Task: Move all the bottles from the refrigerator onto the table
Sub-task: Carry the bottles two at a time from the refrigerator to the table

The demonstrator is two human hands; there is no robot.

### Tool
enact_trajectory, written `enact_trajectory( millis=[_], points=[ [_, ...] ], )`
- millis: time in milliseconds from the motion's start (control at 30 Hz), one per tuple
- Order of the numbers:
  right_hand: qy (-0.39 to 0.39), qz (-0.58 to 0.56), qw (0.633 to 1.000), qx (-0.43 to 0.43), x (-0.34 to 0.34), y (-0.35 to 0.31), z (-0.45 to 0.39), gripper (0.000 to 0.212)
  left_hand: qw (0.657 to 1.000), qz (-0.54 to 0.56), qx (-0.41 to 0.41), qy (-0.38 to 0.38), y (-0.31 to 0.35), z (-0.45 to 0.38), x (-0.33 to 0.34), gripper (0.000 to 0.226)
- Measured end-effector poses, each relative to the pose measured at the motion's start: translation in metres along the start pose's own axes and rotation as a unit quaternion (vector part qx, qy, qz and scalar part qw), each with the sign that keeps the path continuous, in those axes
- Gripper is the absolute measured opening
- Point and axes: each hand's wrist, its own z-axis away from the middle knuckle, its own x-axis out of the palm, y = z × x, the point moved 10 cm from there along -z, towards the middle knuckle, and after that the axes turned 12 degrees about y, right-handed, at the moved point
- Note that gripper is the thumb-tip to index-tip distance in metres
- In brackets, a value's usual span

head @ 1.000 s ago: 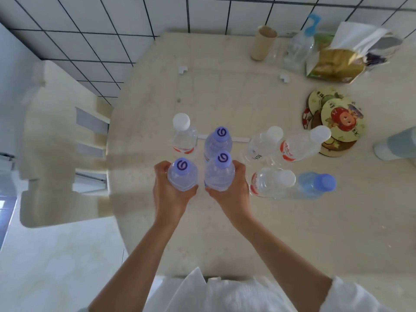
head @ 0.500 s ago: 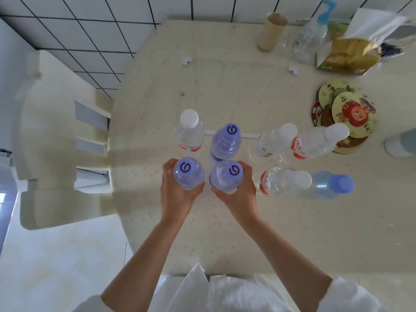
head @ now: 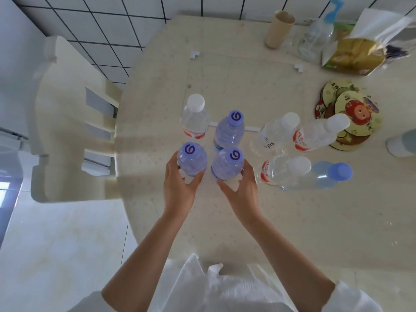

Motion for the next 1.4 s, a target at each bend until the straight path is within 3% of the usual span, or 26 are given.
enact_trajectory(
  millis=[267,433,600,767,1067,1400],
  points=[
    [-0.029,0.016,0.998,-0.044,-0.024,0.0,0.032,0.069,0.999,-0.01,0.0,0.032,0.004,0.042,-0.026,0.058],
    [-0.073,0.004,0.992,-0.105,-0.048,-0.003,0.074,0.055,0.997,-0.002,0.0,0.079,0.011,0.11,-0.051,0.046],
    [-0.147,0.002,0.98,-0.134,-0.072,0.009,0.129,0.042,0.984,0.048,-0.105,0.138,-0.008,0.208,-0.088,0.029],
    [-0.213,0.023,0.961,-0.175,-0.083,0.018,0.187,0.037,0.974,0.052,-0.144,0.169,-0.032,0.287,-0.121,0.025],
    [-0.376,0.075,0.893,-0.234,-0.046,0.009,0.303,0.039,0.943,0.044,-0.21,0.254,-0.087,0.391,-0.196,0.02],
    [-0.477,0.111,0.823,-0.289,0.041,-0.012,0.484,0.042,0.891,0.035,-0.29,0.348,-0.189,0.514,-0.339,0.024]
  ],
)
